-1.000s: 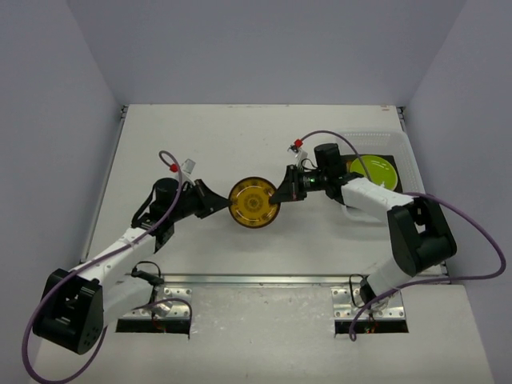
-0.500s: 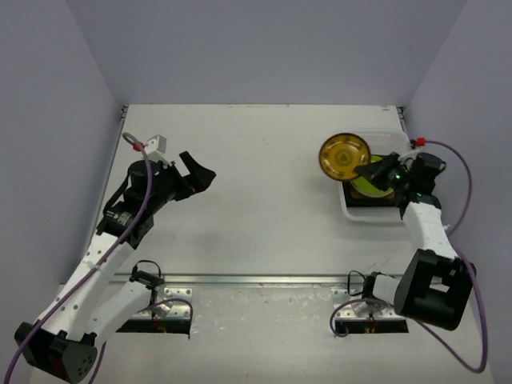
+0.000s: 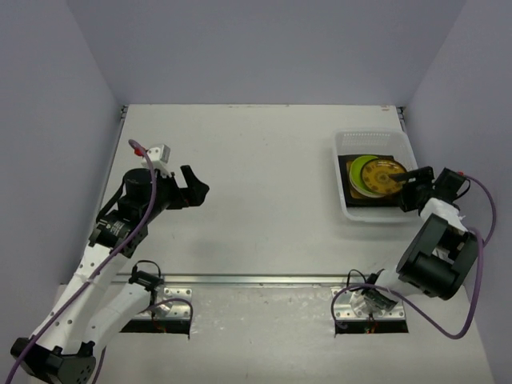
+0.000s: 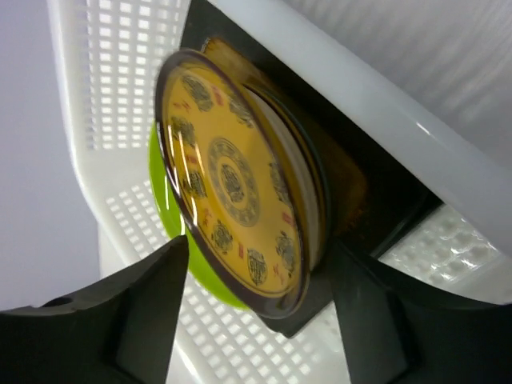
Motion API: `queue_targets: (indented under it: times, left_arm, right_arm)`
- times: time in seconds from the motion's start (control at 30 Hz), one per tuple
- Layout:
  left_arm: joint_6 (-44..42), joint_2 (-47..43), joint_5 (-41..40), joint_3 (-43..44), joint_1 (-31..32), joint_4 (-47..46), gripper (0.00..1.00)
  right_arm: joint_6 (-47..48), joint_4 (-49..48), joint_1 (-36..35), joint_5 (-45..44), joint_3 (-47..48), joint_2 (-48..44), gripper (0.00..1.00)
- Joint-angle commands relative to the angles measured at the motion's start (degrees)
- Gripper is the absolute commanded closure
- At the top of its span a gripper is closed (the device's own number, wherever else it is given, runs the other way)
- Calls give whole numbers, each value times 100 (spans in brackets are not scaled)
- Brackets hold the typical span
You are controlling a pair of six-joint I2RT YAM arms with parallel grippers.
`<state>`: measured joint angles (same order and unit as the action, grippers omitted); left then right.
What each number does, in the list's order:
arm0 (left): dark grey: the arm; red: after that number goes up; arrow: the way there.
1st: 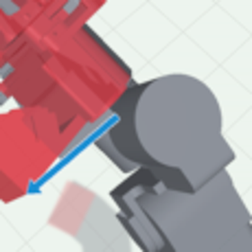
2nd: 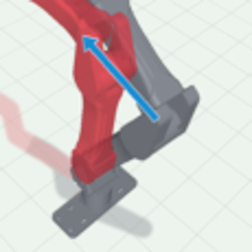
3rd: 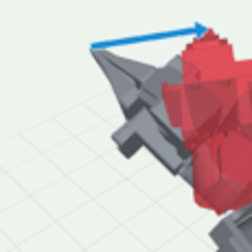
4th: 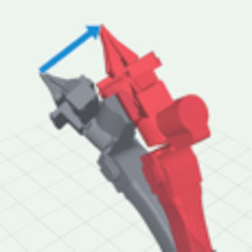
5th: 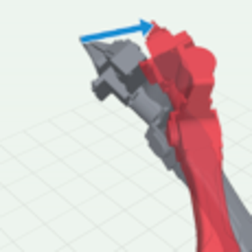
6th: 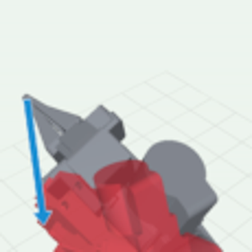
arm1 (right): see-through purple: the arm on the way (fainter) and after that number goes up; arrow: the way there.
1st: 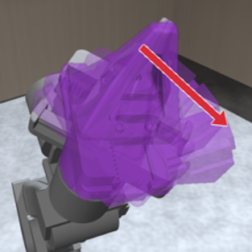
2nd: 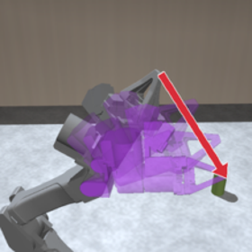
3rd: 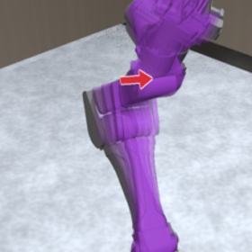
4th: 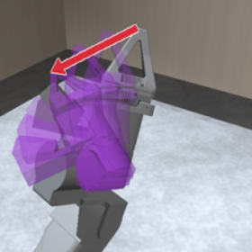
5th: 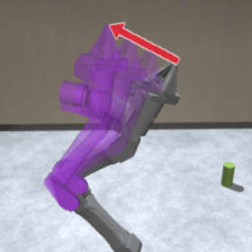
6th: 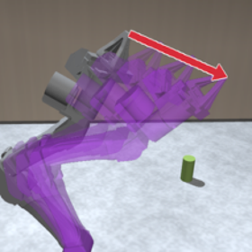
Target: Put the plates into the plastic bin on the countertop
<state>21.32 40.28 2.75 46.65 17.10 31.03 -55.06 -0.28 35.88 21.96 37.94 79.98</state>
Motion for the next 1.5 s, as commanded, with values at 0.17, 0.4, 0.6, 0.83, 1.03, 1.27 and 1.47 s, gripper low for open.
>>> queue_targets:
  times: [0.17,0.4,0.6,0.83,1.03,1.27,1.47]
  left_arm:
    - [-142,145,-320,-2,-14,-171,0]
    - [105,250,-1607,158,-285,-10,0]
    - [73,122,-1855,231,-576,-26,0]
    - [-16,308,-2035,398,-568,82,0]
    - [-33,455,-2362,658,-568,-71,0]
    - [-501,-180,-1986,493,-558,-628,0]
    - [-798,-451,-1707,33,-520,-968,0]
  right_arm:
    - [688,746,-711,459,1053,-12,1]
    - [1772,1770,-1023,-337,917,-1343,1]
    - [2642,2654,-1409,-1081,1229,-1930,1]
    - [2979,3108,-1620,-669,1510,-2427,1]
    - [4086,3004,-2695,-1367,1163,-3781,1]
    - [4263,3302,-3088,-1466,1126,-4513,1]
    - [4068,3096,-3106,-1505,664,-5066,1]
